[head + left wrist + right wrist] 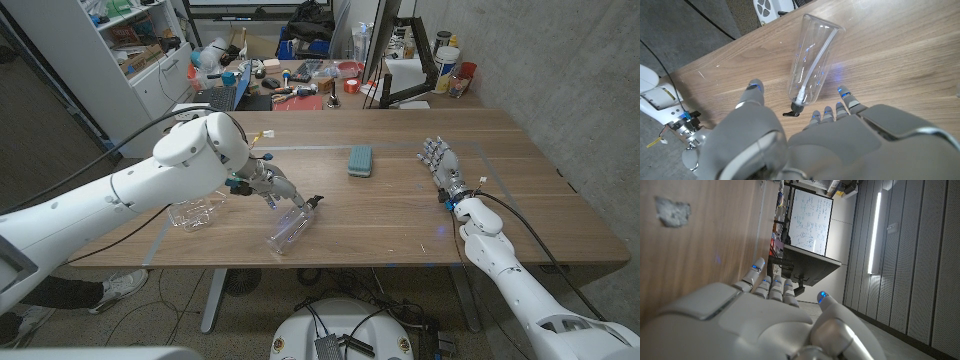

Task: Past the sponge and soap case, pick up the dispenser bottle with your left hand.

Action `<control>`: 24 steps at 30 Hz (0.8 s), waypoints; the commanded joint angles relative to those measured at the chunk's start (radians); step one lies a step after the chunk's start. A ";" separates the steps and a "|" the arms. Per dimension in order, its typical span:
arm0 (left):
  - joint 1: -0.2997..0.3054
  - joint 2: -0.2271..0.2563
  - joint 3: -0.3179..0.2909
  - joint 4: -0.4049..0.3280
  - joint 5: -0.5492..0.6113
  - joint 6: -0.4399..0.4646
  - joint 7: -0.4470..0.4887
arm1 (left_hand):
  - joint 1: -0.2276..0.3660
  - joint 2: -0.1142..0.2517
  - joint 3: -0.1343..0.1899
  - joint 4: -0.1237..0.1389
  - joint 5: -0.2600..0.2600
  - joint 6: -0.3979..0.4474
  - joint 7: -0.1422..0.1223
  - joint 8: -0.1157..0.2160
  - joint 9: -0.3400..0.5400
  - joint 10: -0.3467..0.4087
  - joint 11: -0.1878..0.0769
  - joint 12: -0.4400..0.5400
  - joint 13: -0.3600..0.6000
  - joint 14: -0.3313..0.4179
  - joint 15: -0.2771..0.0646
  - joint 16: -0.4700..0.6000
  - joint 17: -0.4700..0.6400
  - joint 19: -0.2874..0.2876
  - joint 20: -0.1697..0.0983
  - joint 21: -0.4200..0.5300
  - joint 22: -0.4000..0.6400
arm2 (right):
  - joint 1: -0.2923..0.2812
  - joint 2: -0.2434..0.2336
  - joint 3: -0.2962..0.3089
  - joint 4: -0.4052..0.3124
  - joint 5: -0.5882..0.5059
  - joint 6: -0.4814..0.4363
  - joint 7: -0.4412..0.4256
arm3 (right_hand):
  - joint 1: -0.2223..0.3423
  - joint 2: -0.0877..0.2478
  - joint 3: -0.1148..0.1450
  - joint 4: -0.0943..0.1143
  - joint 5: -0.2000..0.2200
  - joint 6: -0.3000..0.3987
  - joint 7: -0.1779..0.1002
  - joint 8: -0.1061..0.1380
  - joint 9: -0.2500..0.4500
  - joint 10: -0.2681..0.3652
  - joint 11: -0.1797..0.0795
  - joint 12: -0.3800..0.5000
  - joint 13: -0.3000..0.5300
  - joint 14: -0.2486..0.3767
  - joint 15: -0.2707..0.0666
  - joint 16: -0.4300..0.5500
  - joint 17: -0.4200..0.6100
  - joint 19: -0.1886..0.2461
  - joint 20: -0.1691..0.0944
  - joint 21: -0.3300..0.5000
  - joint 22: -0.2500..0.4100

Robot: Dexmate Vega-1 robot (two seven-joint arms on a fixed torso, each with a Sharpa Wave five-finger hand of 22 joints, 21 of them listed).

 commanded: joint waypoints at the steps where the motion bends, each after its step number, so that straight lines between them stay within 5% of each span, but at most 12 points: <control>1: -0.009 0.016 0.025 -0.004 0.008 0.011 0.003 | 0.016 0.004 0.003 -0.007 0.005 -0.171 0.096 0.002 0.006 -0.108 0.010 0.005 0.004 -0.091 0.008 0.004 0.006 -0.002 0.005 0.000 0.001 | 0.010 0.009 -0.004 0.018 -0.003 0.006 0.000 | 0.000 0.067 -0.001 0.005 0.005 0.007 -0.001 -0.001 0.005 0.005 -0.001 -0.001 0.003 0.005 -0.015 -0.002 0.003 0.005 -0.116 -0.003 0.003; 24: -0.088 0.033 0.192 -0.038 0.158 0.108 -0.012 | 0.026 0.011 -0.005 0.002 0.001 -0.168 0.098 0.001 0.007 -0.106 0.016 0.008 0.005 -0.089 0.012 0.008 0.009 0.010 0.005 -0.005 0.002 | 0.050 0.060 0.008 0.132 0.029 0.076 0.045 | -0.001 0.065 -0.002 0.005 0.005 0.009 0.000 0.000 0.005 0.007 0.000 -0.001 0.003 0.006 -0.015 -0.003 0.003 0.010 -0.116 -0.012 0.004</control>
